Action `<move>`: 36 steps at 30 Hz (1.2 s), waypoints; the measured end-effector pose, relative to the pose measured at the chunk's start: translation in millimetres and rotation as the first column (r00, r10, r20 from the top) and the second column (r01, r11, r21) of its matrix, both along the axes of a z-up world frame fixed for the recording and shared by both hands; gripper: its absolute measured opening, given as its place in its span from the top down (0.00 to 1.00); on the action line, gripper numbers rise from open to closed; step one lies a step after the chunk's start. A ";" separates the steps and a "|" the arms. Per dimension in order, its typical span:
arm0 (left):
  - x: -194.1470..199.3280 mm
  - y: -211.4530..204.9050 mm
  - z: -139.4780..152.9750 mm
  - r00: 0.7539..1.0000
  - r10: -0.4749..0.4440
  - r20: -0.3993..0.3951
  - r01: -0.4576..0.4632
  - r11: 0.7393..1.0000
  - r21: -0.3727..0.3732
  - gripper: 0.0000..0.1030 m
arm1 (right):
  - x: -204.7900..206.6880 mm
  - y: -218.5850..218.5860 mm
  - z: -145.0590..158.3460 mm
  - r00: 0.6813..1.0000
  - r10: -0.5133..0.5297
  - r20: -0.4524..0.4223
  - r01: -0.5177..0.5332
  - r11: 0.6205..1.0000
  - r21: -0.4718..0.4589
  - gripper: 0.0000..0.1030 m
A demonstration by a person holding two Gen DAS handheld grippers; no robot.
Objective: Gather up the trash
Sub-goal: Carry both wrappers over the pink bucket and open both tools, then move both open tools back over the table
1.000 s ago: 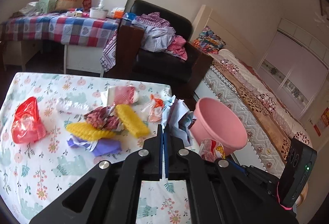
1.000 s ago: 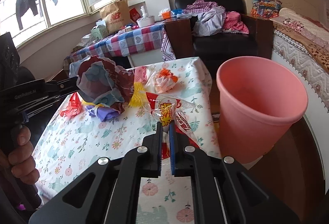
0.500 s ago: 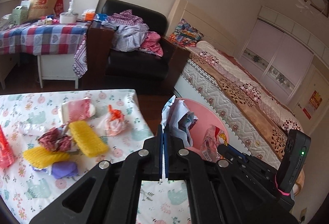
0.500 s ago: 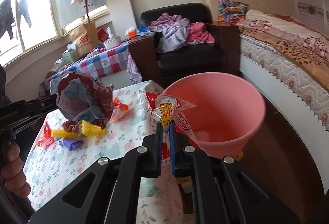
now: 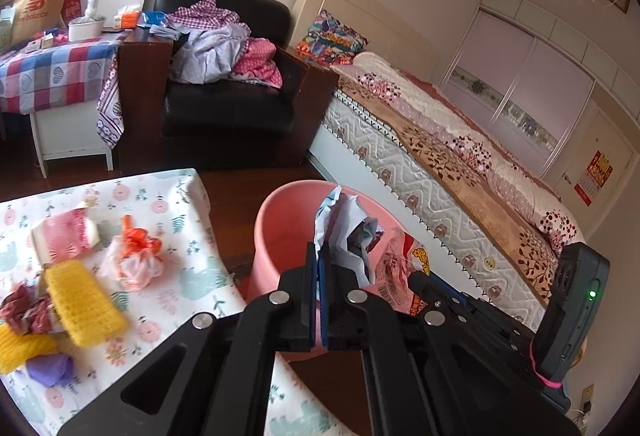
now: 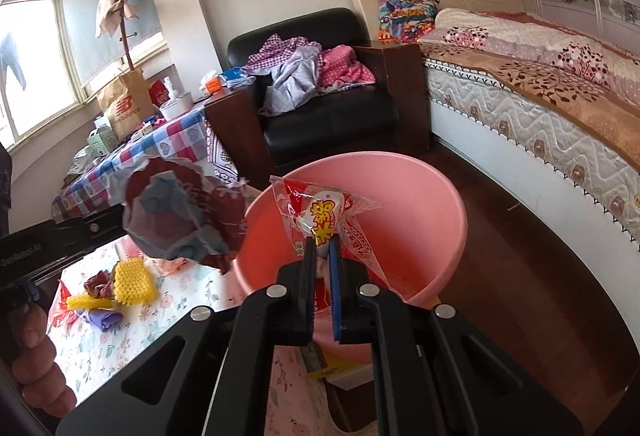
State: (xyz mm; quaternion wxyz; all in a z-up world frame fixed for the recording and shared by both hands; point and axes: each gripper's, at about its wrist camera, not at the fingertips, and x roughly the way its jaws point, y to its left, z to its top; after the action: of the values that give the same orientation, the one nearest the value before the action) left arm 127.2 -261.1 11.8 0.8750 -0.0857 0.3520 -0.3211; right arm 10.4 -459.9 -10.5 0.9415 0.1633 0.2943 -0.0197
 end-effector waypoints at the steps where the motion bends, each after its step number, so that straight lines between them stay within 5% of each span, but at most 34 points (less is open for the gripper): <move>1: 2.8 -5.1 -2.2 1.000 -0.003 -0.004 0.003 1.000 0.006 1.00 | 2.8 -1.0 -2.5 1.000 -0.002 -0.005 0.002 1.000 0.001 0.94; 14: 14.9 -27.1 -35.5 0.998 -0.017 -0.053 0.019 0.998 0.052 0.99 | 14.0 -3.6 -26.7 0.997 -0.004 -0.075 0.006 1.000 0.028 0.92; 18: 13.4 -26.4 -34.9 0.998 -0.022 -0.051 0.025 0.999 0.048 0.92 | 12.4 -3.8 -26.5 0.997 -0.011 -0.075 0.014 0.999 0.034 0.74; 22: 10.3 -24.3 -33.3 0.999 -0.015 -0.045 0.017 0.998 0.052 0.71 | 10.0 -5.8 -26.3 0.997 -0.019 -0.077 0.021 0.999 0.034 0.71; 36: -13.7 -3.9 -17.9 1.000 -0.015 -0.004 0.015 0.999 0.031 0.68 | -7.4 11.4 -12.6 0.998 0.013 -0.057 -0.012 1.000 0.020 0.70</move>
State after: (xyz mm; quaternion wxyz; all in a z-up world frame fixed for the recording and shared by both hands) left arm 113.5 -265.1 -6.1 0.8732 -0.0699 0.3592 -0.3220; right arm 3.0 -448.6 -23.1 0.9311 0.1701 0.3223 -0.0154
